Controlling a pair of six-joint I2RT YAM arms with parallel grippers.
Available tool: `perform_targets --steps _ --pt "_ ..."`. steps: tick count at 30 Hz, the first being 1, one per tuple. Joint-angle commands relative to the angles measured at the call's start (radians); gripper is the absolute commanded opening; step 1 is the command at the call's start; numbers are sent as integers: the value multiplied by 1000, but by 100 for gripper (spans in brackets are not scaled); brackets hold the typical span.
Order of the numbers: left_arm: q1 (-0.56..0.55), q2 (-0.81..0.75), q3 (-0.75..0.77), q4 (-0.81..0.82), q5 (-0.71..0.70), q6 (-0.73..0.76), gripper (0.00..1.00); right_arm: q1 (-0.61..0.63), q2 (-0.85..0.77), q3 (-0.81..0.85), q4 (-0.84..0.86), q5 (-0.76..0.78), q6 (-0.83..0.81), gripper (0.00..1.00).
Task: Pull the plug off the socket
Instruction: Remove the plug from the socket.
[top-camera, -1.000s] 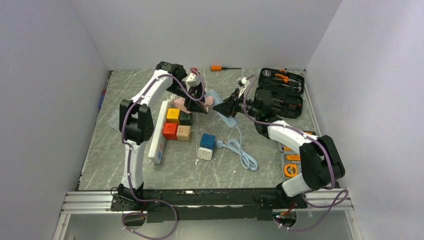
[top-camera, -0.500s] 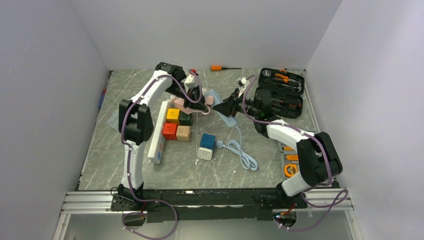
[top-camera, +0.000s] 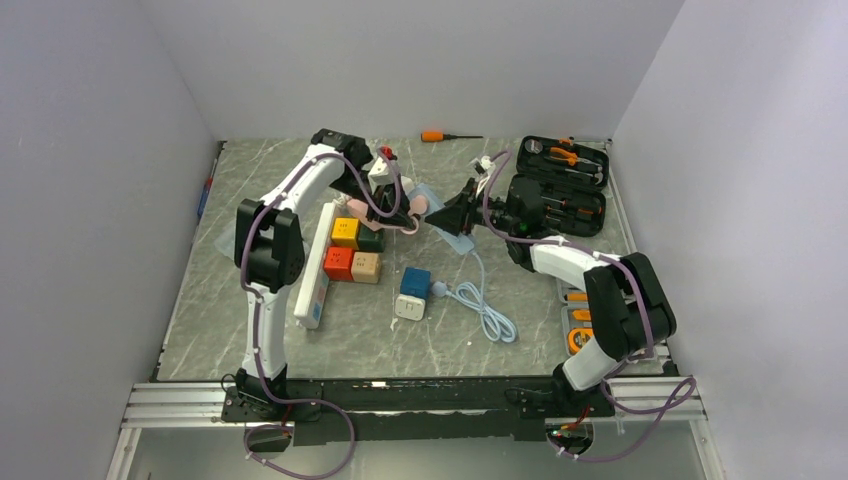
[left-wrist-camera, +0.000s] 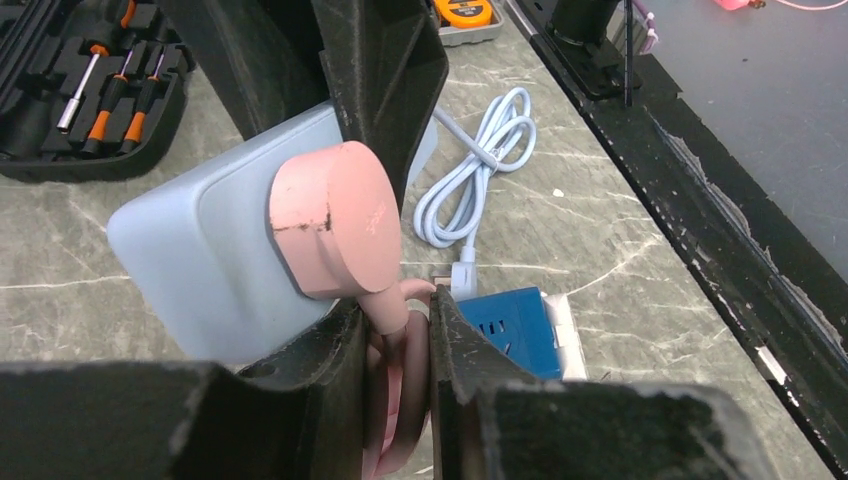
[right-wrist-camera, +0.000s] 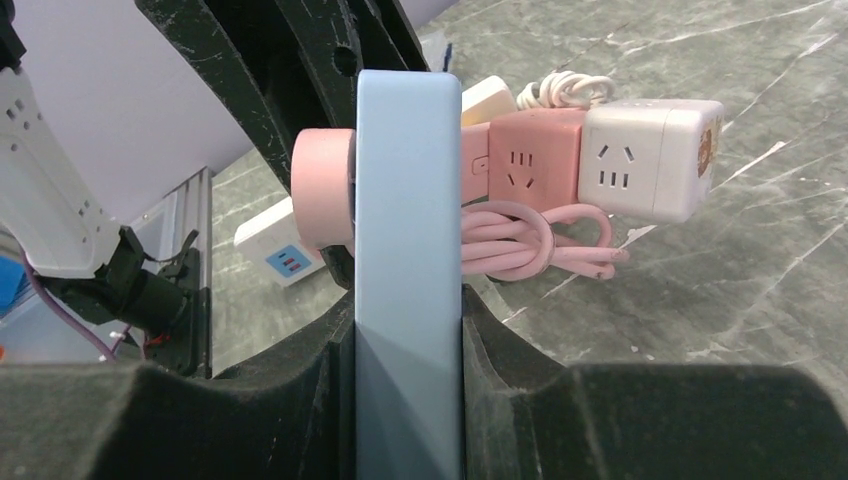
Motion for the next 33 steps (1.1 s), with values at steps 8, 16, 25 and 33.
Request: perform_targets --steps 8,16,25,33 --pt "-56 -168 -58 -62 9 99 0 -47 56 116 -120 182 -169 0" --pt "-97 -206 -74 -62 -8 132 0 -49 90 110 -92 276 -136 0" --pt "-74 -101 21 -8 -149 37 0 -95 33 59 -130 376 -114 0" --pt "-13 -173 -241 904 -522 -547 0 -128 -60 11 -234 479 -170 0"
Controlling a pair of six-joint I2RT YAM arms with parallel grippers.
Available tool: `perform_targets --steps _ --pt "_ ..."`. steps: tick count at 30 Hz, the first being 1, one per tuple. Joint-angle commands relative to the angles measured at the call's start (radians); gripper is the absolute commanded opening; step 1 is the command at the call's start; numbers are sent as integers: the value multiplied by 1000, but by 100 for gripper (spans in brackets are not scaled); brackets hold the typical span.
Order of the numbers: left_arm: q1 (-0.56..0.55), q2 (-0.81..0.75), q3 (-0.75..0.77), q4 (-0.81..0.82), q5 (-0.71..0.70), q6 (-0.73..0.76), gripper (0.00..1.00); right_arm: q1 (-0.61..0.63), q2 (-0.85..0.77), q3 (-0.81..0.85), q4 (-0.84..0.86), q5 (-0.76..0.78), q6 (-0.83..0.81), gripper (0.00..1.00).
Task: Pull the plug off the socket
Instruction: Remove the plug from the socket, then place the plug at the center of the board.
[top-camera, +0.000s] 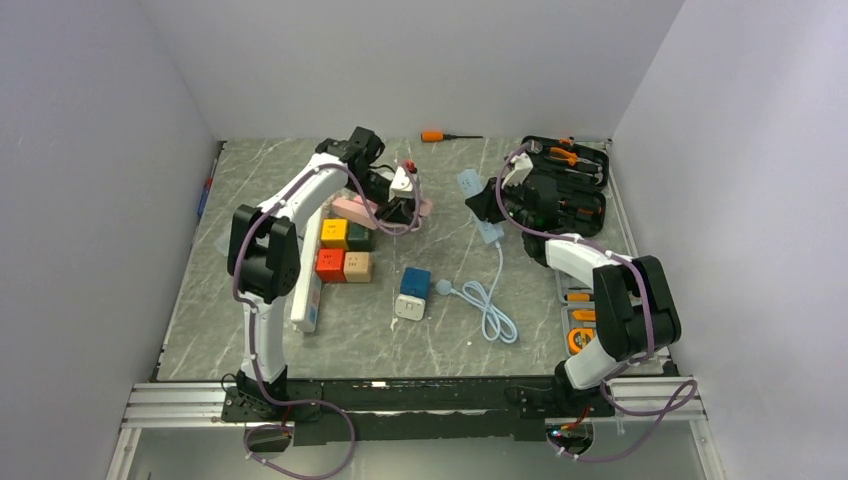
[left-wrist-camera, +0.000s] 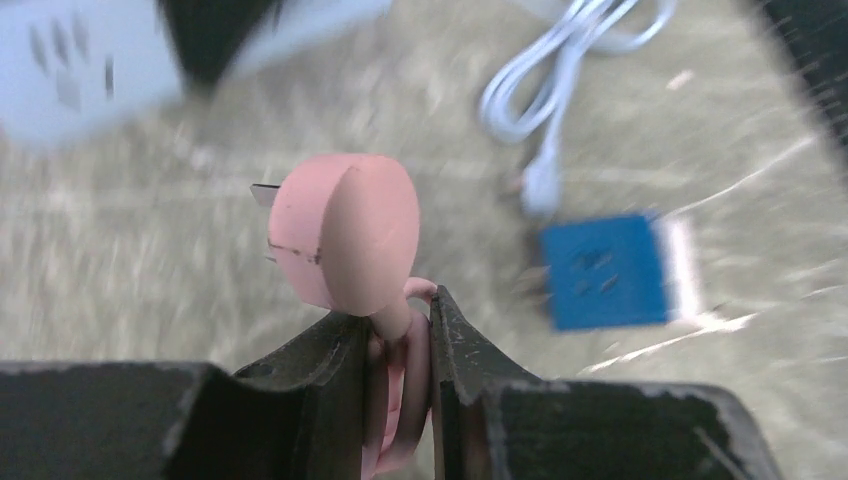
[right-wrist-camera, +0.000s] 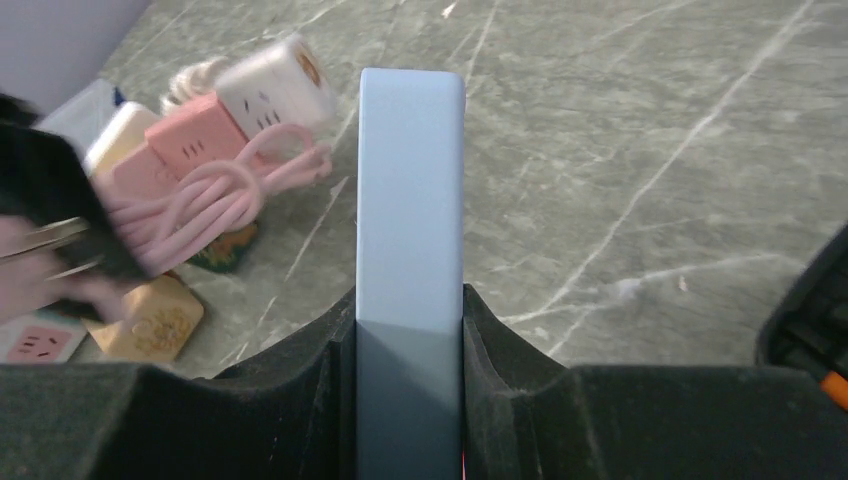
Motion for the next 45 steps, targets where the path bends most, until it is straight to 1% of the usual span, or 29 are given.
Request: perform_targets --steps 1,2,4,6,7,9,12,14,16,19,21,22,24,27,31,32,33,37,38,39,41,43,45 --pt "44 -85 -179 663 -342 -367 0 -6 -70 13 -39 113 -48 0" --pt "44 -78 -166 709 -386 -397 0 -11 -70 13 -48 138 -51 0" --pt "44 -18 -81 717 -447 -466 0 -20 -69 19 -72 190 -52 0" --pt "43 36 11 645 -455 -487 0 -25 -56 40 -112 222 -62 0" --pt "41 50 33 613 -449 -486 0 -25 -46 56 -136 225 -72 0" --pt "31 52 17 593 -449 -495 0 -25 -9 96 -189 233 -87 0" --pt "0 32 -74 611 -483 -486 0 -27 68 184 -268 255 -99 0" --pt "-21 33 -107 612 -506 -499 0 -27 121 240 -302 252 -94 0" --pt "-33 46 -104 596 -509 -544 1 -25 182 302 -345 245 -80 0" --pt "-36 83 -45 550 -480 -631 4 -26 262 366 -400 251 -52 0" --pt "-36 100 -22 530 -471 -676 7 -25 295 371 -407 248 -33 8" --pt "-36 103 -18 525 -468 -694 10 -25 307 370 -411 243 -20 18" --pt "-35 103 -30 528 -465 -719 19 -25 338 382 -447 255 -4 38" --pt "-35 97 -41 519 -470 -730 26 -26 352 380 -471 288 19 59" --pt "-35 116 -18 484 -498 -756 33 -24 333 368 -477 319 43 87" --pt "-35 124 -5 474 -509 -770 36 -24 323 371 -484 328 45 96" --pt "-35 133 15 461 -519 -783 41 -22 308 372 -485 342 49 100" --pt "-34 157 105 379 -521 -836 83 16 194 331 -483 406 51 100" --pt "-33 154 122 363 -517 -853 95 32 154 310 -481 418 47 100" --pt "-33 147 134 350 -513 -869 99 56 111 286 -478 434 43 100" --pt "-31 127 155 313 -506 -897 99 113 26 233 -481 474 33 98" --pt "-32 103 180 264 -507 -923 99 181 -56 169 -498 505 31 94" --pt "-31 74 206 200 -524 -937 99 254 -135 107 -521 531 52 87"
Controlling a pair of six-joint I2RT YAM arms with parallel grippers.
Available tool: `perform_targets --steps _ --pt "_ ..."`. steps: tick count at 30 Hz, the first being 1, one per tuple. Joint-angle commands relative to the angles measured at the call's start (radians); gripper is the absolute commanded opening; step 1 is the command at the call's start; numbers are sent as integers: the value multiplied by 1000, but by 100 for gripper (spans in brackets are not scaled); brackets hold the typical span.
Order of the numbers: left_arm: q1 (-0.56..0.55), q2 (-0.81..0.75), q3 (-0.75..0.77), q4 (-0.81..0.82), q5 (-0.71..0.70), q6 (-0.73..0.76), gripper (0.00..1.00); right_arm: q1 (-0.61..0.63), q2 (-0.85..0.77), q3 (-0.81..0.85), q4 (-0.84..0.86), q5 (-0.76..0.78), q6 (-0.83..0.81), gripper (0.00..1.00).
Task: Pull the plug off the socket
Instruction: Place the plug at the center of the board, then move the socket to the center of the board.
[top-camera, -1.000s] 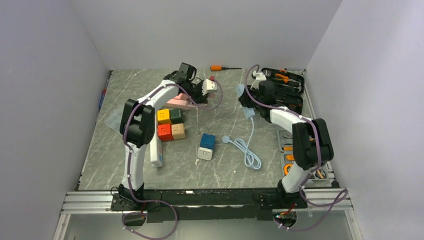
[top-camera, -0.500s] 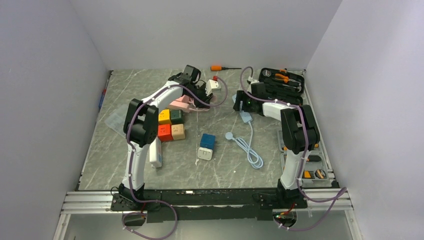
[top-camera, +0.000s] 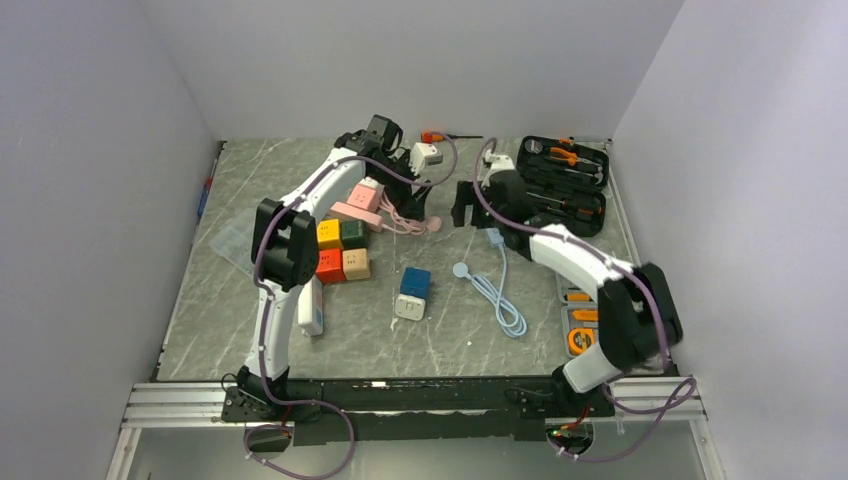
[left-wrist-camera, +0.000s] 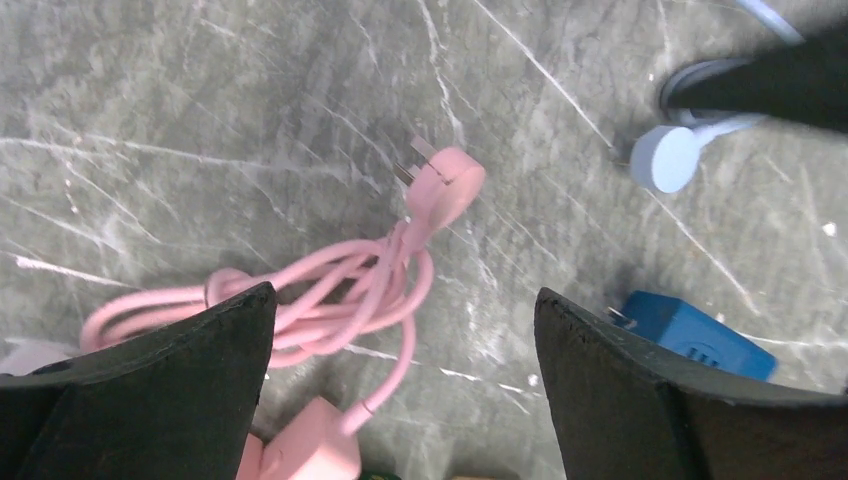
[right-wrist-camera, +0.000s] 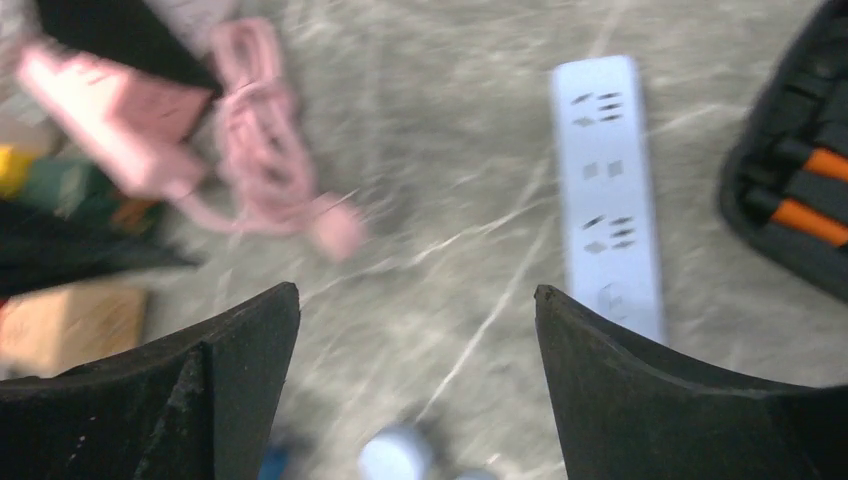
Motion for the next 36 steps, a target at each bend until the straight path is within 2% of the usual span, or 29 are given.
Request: perform_targets --steps 1,4,6,9,16,22,25,30,33,36 --pt "3 -104 78 -171 -13 -72 99 148 -194 -127 -28 77 37 83" --pt "4 -173 49 -240 -61 -61 99 240 -254 -202 -64 74 99 63" --pt "8 -233 -15 -259 -88 -50 99 289 -273 -255 -78 72 131 54" --pt "16 -336 -123 -273 -116 -37 99 327 -295 -343 -74 57 204 34" --pt "38 -466 -309 -376 -167 -3 100 341 -321 -494 -81 128 307 34" --pt "39 -627 -546 -305 -221 -11 99 340 -455 -556 -228 266 397 34" --pt "39 -695 -635 -262 -215 -11 99 341 -557 -550 -286 283 380 37" --pt "40 -750 -711 -228 -197 -43 99 344 -598 -440 -239 214 270 46" --pt "39 -771 -742 -222 -186 -43 99 352 -478 -307 -182 157 197 46" --pt "40 -804 -777 -217 -179 -30 99 366 -290 -121 -149 105 116 46"
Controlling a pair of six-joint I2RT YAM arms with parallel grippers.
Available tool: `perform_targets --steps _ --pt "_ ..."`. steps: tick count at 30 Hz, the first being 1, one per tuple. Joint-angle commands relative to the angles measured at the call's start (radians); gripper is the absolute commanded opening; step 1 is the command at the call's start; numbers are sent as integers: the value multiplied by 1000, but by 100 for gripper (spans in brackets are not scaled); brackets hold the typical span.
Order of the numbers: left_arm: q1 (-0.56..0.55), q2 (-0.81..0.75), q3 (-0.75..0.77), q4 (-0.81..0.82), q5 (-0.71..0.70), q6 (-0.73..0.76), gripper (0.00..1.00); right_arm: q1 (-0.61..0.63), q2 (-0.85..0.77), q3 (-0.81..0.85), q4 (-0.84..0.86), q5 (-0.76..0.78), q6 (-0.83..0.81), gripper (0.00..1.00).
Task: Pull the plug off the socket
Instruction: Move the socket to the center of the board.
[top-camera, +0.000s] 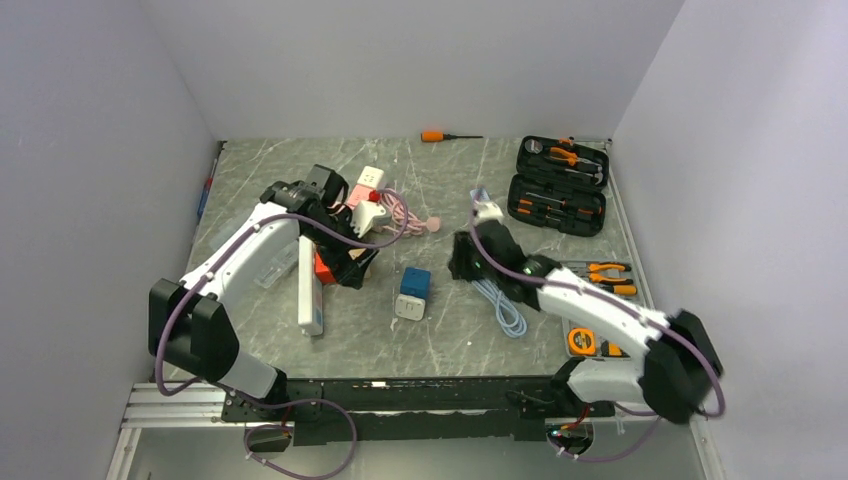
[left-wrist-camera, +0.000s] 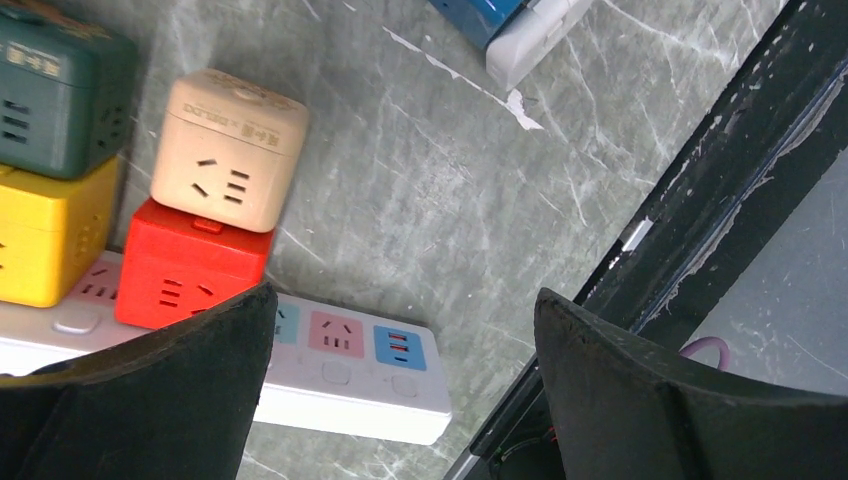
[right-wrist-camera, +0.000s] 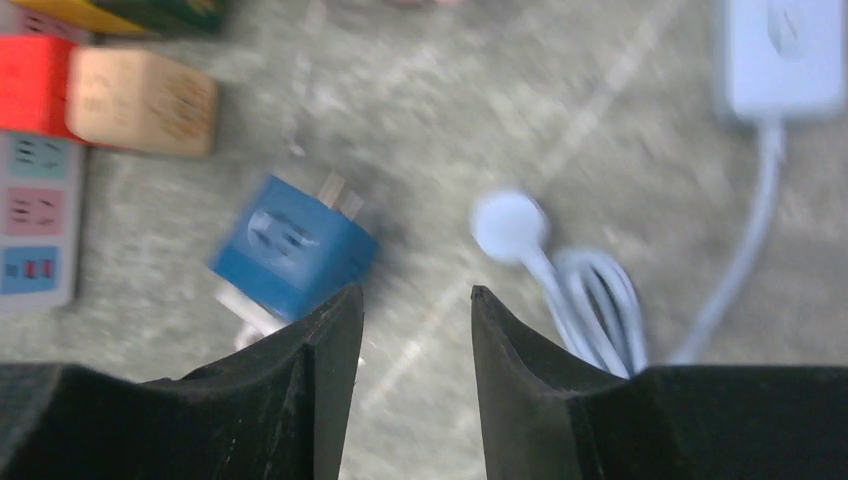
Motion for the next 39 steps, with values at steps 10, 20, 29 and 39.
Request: perform_targets --steps 10,20,29,39 --pt "27 -167 -124 42 37 57 99 23 691 582 123 -272 -264 42" --pt "36 -165 -142 56 29 64 99 26 645 372 205 -275 -219 38" --pt "36 -148 -131 60 37 58 99 27 416 109 202 -150 -140 36" --pt "36 -156 -134 51 27 83 99 107 143 -79 153 -98 -54 35"
